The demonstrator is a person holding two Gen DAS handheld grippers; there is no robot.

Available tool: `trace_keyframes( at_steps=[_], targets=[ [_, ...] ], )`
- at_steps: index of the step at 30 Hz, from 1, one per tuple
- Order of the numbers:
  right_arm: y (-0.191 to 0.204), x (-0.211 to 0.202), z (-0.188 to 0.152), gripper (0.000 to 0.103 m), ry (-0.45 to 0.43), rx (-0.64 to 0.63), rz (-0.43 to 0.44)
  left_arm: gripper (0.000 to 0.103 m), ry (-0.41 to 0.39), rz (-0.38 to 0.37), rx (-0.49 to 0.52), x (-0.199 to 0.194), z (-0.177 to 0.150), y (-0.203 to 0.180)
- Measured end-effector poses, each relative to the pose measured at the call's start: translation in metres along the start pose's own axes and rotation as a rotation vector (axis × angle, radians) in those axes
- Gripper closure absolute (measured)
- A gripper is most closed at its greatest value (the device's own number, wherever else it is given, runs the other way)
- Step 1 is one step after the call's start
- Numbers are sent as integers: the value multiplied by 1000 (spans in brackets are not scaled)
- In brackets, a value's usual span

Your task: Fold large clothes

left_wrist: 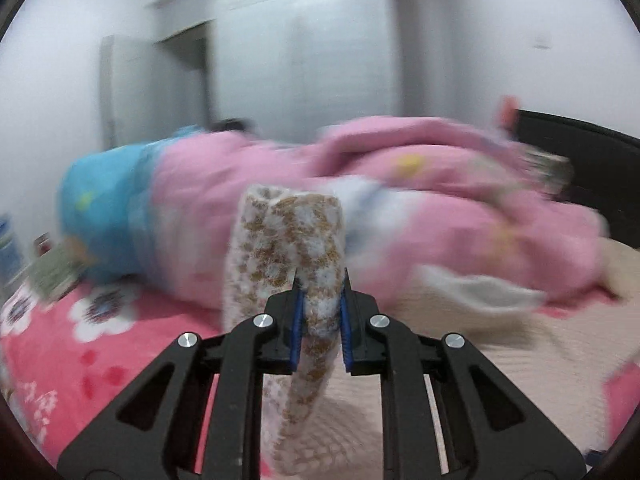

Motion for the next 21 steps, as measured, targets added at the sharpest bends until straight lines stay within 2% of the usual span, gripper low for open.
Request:
trace_keyframes(
  at_steps=[4, 6, 8, 9, 12, 14, 16, 18, 21],
  targets=[
    [-37, -20, -24, 5, 3, 63, -47, 88, 76, -127, 93, -10, -25, -88],
    [-56, -27, -38, 5, 16, 100, -65, 87, 167, -180, 93, 1, -51, -116],
    [-73, -29, -52, 5, 31, 134, -80, 84, 288, -267, 45, 14, -89, -137],
    [-81, -29, -58, 5, 43, 155, -86, 82, 323, -298, 27, 18, -100, -143],
    [-102, -32, -70, 5, 56, 210, -82, 63, 427, -406, -23, 19, -138, -146],
    [-113, -35, -75, 5, 53, 231, -85, 29, 419, -442, -58, 3, -143, -137],
    [-123, -37, -74, 5, 53, 262, -71, 20, 359, -479, -66, -20, -141, -128],
    [-133, -40, -71, 5, 45, 290, -55, 18, 311, -511, -44, -43, -134, -112],
    [-142, -47, -60, 5, 15, 310, -14, 16, 323, -474, -30, -57, -136, -79]
  ],
)
Point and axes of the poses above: each gripper's, at about its wrist camera, not at the fingertips, and x roughly the way its jaws point, y to its left, z to its top, the point moved 3 cm from there along x, roughly the way its jaws point, and after that the axes turned 2 degrees about -y, right-handed, at the moved point
